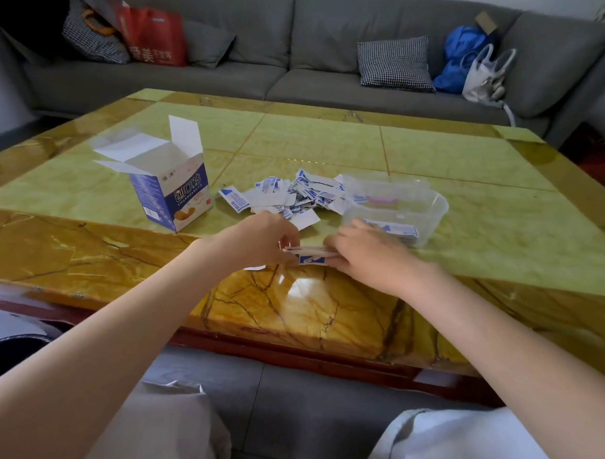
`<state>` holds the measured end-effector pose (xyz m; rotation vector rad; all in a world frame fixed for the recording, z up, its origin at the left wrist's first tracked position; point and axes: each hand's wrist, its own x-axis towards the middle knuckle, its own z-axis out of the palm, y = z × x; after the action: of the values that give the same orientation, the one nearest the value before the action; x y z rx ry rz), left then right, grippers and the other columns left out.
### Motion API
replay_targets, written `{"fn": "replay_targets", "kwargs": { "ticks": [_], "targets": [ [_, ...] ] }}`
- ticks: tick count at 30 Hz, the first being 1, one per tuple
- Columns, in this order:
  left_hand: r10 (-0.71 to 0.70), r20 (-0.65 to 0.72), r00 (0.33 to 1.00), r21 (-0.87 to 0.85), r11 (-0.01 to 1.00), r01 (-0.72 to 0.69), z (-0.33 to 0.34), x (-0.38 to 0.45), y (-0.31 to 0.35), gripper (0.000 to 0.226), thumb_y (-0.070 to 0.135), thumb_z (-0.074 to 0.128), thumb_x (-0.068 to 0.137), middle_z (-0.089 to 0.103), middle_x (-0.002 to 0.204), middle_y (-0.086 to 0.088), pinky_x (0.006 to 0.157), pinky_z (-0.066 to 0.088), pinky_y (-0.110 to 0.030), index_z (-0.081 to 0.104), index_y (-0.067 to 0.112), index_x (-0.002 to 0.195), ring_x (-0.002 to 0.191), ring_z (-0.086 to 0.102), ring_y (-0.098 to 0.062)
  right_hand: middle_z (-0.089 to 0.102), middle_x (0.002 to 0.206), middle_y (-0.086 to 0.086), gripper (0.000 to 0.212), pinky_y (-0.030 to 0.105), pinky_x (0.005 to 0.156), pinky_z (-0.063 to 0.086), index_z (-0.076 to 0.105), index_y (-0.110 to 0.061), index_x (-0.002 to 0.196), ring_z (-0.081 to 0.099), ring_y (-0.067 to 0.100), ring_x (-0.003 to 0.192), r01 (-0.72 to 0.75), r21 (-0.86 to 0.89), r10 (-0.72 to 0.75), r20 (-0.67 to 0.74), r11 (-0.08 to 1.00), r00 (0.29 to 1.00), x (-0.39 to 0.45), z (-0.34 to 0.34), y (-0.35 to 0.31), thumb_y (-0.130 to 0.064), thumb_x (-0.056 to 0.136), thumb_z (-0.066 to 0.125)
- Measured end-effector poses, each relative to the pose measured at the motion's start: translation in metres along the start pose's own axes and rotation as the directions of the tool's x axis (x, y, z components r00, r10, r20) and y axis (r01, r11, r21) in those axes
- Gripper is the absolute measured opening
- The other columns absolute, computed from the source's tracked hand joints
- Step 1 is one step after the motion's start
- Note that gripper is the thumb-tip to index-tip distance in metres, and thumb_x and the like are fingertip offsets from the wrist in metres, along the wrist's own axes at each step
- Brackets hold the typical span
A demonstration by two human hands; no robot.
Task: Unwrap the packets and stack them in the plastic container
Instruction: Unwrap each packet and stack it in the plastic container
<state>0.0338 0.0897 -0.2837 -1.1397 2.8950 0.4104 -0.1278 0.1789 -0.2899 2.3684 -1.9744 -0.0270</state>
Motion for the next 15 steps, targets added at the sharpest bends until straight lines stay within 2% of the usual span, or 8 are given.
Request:
{"fn": "replay_targets", "kwargs": {
  "ticks": [3, 5, 9, 11, 15],
  "targets": [
    [-0.008, -0.011, 1.000, 0.006, 1.000, 0.008, 0.001, 0.002, 0.002, 0.024, 0.027, 0.066, 0.082, 0.062, 0.095, 0.001, 0.073, 0.045, -0.026, 0.066, 0.017, 0.104, 0.082, 0.055, -0.015, 0.059, 0.101, 0.001, 0.031, 0.027, 0.058, 0.037, 0.057, -0.019, 0.105, 0.054, 0.020, 0.096, -0.097, 0.023, 0.094, 0.083, 0.995, 0.992, -0.005, -0.006, 0.006, -0.045, 0.090, 0.051],
    [-0.010, -0.022, 1.000, 0.001, 1.000, 0.010, 0.001, 0.004, 0.004, 0.022, 0.024, 0.065, 0.083, 0.065, 0.094, -0.002, 0.074, 0.049, -0.030, 0.067, 0.016, 0.103, 0.082, 0.058, -0.017, 0.058, 0.096, 0.003, 0.027, 0.023, 0.050, 0.032, 0.059, -0.016, 0.103, 0.057, 0.022, 0.087, -0.174, 0.135, 0.160, 0.110, 0.975, 0.981, -0.004, -0.010, 0.006, -0.038, 0.088, 0.057],
    [0.019, -0.044, 0.999, 0.004, 1.000, -0.018, 0.000, 0.006, 0.008, 0.020, 0.020, 0.064, 0.084, 0.061, 0.082, 0.000, 0.071, 0.048, -0.028, 0.067, 0.014, 0.102, 0.079, 0.057, -0.017, 0.058, 0.087, 0.003, 0.016, 0.026, 0.062, 0.044, 0.063, -0.014, 0.104, 0.057, 0.017, 0.071, -0.217, 0.308, 0.186, 0.128, 0.926, 0.974, -0.002, -0.013, 0.004, -0.017, 0.088, 0.058],
    [0.031, -0.052, 0.998, -0.007, 0.999, -0.032, 0.001, 0.007, 0.011, 0.020, 0.018, 0.064, 0.084, 0.065, 0.086, -0.002, 0.072, 0.048, -0.028, 0.067, 0.014, 0.103, 0.081, 0.059, -0.017, 0.054, 0.077, 0.000, 0.014, 0.026, 0.060, 0.049, 0.062, -0.013, 0.102, 0.063, 0.016, 0.061, -0.230, 0.333, 0.189, 0.150, 0.914, 0.970, -0.005, -0.013, 0.004, -0.013, 0.091, 0.054],
    [0.030, -0.067, 0.997, -0.012, 0.999, -0.031, 0.000, 0.006, 0.011, 0.020, 0.018, 0.063, 0.084, 0.068, 0.093, -0.006, 0.080, 0.052, -0.035, 0.068, 0.013, 0.103, 0.086, 0.062, -0.020, 0.057, 0.097, 0.007, 0.018, 0.026, 0.064, 0.049, 0.062, -0.006, 0.106, 0.060, 0.017, 0.069, -0.224, 0.293, 0.176, 0.182, 0.930, 0.968, -0.010, -0.011, 0.008, -0.010, 0.092, 0.052]
  ]
}}
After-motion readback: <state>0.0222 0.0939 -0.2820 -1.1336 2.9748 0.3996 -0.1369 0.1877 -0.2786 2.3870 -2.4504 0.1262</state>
